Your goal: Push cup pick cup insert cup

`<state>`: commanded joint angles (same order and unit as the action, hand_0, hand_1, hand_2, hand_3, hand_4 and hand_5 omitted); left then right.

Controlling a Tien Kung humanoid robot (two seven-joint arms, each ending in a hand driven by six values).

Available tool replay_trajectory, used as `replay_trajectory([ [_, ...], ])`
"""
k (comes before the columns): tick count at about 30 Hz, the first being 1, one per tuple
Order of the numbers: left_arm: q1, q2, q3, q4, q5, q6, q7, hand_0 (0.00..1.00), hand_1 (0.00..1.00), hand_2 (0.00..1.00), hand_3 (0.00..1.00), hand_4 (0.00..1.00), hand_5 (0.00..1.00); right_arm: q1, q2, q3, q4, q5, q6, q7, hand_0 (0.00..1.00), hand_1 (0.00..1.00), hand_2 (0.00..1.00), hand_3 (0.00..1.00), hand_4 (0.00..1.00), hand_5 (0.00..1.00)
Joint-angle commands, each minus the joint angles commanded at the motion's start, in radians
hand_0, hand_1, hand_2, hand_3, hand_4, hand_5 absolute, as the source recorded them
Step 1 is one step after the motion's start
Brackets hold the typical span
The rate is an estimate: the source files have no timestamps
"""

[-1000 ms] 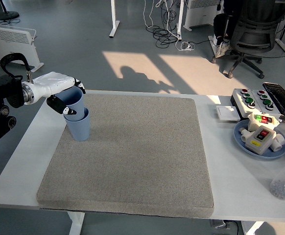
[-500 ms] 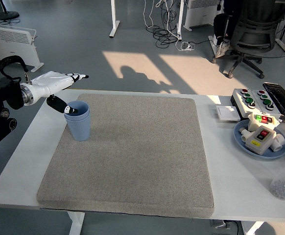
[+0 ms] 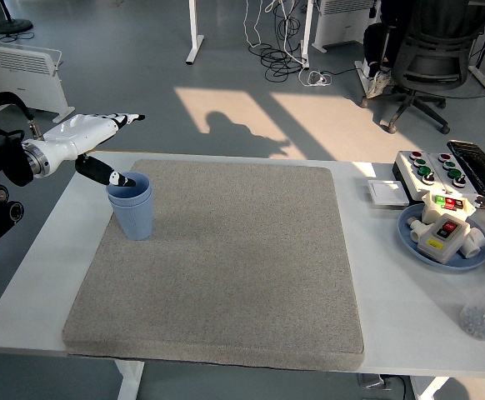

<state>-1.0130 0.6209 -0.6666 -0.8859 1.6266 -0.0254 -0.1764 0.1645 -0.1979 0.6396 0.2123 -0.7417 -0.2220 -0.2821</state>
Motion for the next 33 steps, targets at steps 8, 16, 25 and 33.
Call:
replay_trajectory([
  [8,0.203,0.048,-0.28,-0.199,-0.257,-0.007,0.097,0.807,0.857,0.949,0.889,0.727,0.724,0.001,-0.002,-0.005,-0.003,0.015,-0.002,0.007,0.709,0.641,0.646,0.584,0.122,0.406],
  [16,0.479,0.069,-0.554,-0.4,-0.59,-0.158,0.272,0.77,0.803,0.878,0.816,0.646,0.998,0.008,-0.005,-0.034,-0.007,0.072,-0.011,0.022,0.708,0.641,0.643,0.584,0.122,0.405],
  [25,0.841,-0.052,-0.847,-0.622,-0.921,-0.236,0.267,0.783,0.813,0.883,0.818,0.665,0.998,0.018,-0.002,-0.041,-0.008,0.08,-0.015,0.029,0.707,0.641,0.643,0.584,0.122,0.405],
  [33,1.117,-0.268,-1.079,-0.737,-0.906,-0.217,0.242,0.797,0.816,0.884,0.815,0.674,0.998,0.018,-0.004,-0.051,-0.009,0.099,-0.017,0.034,0.709,0.64,0.645,0.584,0.122,0.404],
])
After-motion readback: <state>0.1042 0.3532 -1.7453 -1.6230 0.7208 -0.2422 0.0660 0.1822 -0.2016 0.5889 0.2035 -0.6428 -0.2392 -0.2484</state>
